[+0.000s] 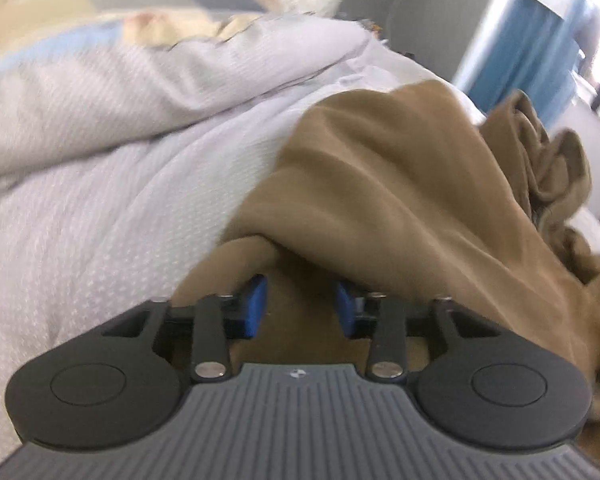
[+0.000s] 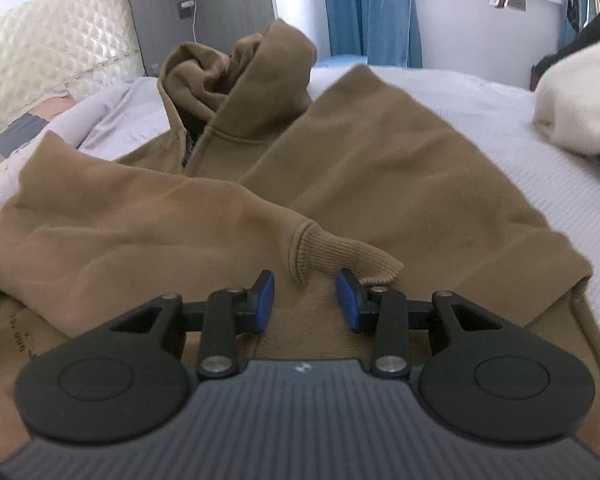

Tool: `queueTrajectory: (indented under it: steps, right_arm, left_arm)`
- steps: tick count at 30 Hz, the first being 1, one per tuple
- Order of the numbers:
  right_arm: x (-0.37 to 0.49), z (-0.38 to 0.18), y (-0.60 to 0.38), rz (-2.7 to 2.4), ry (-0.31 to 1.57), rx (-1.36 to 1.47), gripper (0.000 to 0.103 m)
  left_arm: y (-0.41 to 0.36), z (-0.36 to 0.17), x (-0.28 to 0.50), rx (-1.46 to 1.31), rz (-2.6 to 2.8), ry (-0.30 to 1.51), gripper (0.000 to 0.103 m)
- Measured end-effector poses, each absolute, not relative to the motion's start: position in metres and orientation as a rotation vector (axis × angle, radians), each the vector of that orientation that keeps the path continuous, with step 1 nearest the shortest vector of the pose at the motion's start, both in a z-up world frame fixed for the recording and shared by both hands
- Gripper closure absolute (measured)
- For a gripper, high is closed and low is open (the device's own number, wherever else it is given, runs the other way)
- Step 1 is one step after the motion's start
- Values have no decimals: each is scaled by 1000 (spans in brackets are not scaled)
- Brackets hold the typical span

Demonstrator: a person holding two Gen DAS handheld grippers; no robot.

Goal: Fold large clothes

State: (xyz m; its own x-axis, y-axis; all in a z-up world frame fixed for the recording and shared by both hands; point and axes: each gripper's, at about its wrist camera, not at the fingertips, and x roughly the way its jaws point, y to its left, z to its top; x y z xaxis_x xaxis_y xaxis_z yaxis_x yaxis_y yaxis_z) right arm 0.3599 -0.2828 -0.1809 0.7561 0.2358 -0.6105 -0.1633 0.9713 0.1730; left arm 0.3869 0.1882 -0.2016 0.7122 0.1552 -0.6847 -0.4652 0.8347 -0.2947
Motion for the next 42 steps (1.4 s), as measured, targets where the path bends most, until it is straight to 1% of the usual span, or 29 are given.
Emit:
queueTrajectory:
  steps: [2, 4, 10, 12, 16, 17, 19, 21, 25, 30, 31, 35, 38, 42]
  right_arm:
    - [362, -186, -286, 228, 680, 121, 65]
    - [362, -187, -287, 232, 677, 116, 65]
    - [358, -183, -283, 228, 666, 90, 65]
    - [355, -180, -281, 225, 666, 70, 65]
    - [348, -173, -276, 220, 661, 43, 64]
    - [346, -171, -276, 219, 657, 42, 64]
    - [342, -165, -276, 224, 642, 50, 64]
    - [338, -159, -277, 240, 622, 65, 64]
    - [335, -155, -273, 269, 595, 64, 64]
    - [344, -166, -271, 269, 628, 73, 64]
    - [347, -169, -271, 270, 638, 78, 66]
    - [352, -180, -266, 279, 662, 64, 64]
    - [353, -186, -262, 280, 662, 36, 63]
    - [354, -186, -264, 281, 666, 41, 63]
  left_arm:
    - [199, -206, 385, -550, 352, 695, 68]
    - [203, -207, 384, -558, 352, 696, 73]
    - [198, -203, 382, -528, 337, 695, 73]
    - [193, -199, 379, -521, 329, 695, 71]
    - [172, -183, 375, -397, 328, 690, 57]
    - [165, -177, 373, -355, 329, 670, 55]
    - [151, -165, 366, -282, 311, 612, 47]
    - [140, -153, 361, -256, 265, 546, 44]
    - [123, -149, 367, -210, 199, 510, 43]
    - [117, -171, 397, -221, 153, 565, 43]
    - [117, -176, 404, -222, 156, 576, 43]
    - [125, -199, 428, -235, 157, 643, 43]
    - [121, -204, 435, -192, 166, 675, 43]
    - [120, -205, 435, -180, 168, 671, 43]
